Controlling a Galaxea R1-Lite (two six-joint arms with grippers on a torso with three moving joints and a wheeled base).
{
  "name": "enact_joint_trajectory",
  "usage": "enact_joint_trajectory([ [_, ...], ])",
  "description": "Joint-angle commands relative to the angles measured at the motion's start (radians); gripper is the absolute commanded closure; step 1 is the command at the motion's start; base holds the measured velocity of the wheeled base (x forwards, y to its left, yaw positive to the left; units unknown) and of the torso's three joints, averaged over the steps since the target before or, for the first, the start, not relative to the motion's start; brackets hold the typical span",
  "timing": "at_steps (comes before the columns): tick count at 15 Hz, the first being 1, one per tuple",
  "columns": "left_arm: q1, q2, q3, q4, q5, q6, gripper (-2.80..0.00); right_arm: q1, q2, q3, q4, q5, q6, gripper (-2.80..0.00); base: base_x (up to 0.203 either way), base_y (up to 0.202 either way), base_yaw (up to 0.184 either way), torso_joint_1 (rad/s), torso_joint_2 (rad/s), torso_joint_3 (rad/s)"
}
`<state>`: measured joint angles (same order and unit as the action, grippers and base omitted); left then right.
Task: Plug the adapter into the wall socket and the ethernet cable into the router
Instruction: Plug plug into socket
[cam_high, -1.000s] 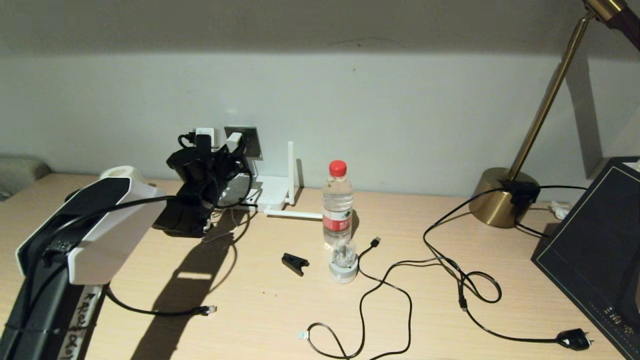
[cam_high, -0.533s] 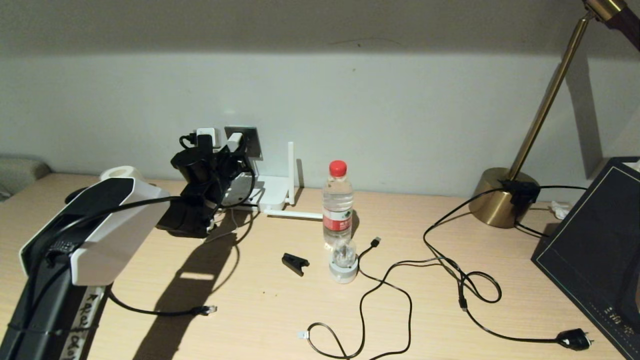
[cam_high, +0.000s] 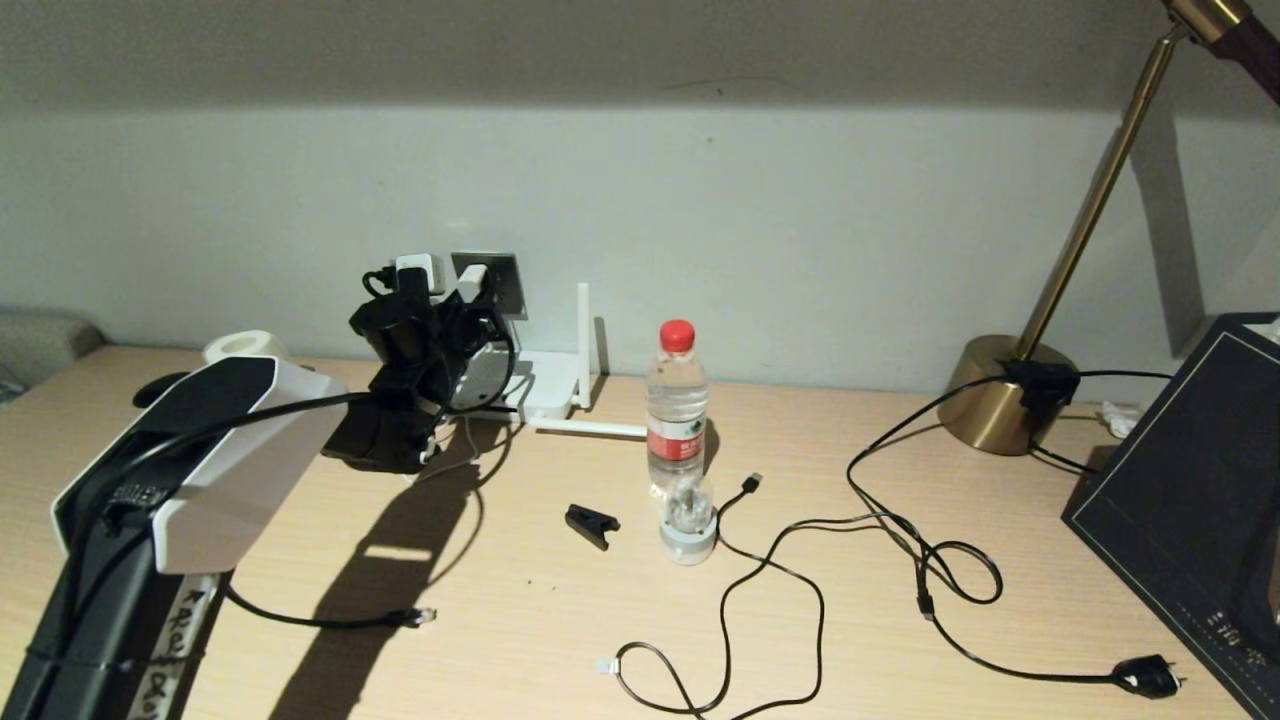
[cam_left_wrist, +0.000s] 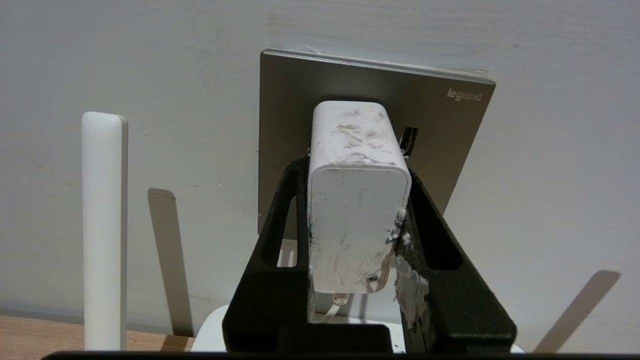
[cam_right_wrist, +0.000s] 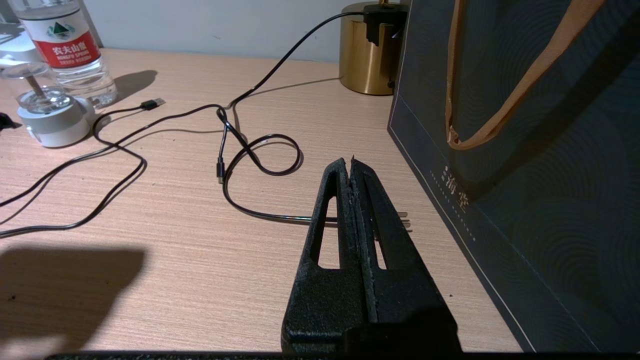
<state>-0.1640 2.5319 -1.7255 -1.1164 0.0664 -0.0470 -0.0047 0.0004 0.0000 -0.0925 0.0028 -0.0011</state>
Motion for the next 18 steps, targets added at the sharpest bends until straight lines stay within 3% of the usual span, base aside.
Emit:
enact_joint_trajectory([
  [1, 0.003, 0.007, -0.002, -0.006, -0.001, -0.001, 0.0, 0.0, 0.001, 0.035, -0.001, 0.0, 0.0, 0.0, 0.0, 0.0, 0.0, 0.0, 0.0, 0.0],
  [9, 0.042, 0.005, -0.005, -0.005, -0.04, 0.006, 0.0, 0.0, 0.001, 0.035, -0.001, 0.0, 0.0, 0.0, 0.0, 0.0, 0.0, 0.0, 0.0, 0.0],
  [18, 0.084, 0.004, -0.006, 0.012, -0.088, 0.078, 0.0, 0.0, 0.0, 0.035, -0.001, 0.0, 0.0, 0.0, 0.0, 0.0, 0.0, 0.0, 0.0, 0.0],
])
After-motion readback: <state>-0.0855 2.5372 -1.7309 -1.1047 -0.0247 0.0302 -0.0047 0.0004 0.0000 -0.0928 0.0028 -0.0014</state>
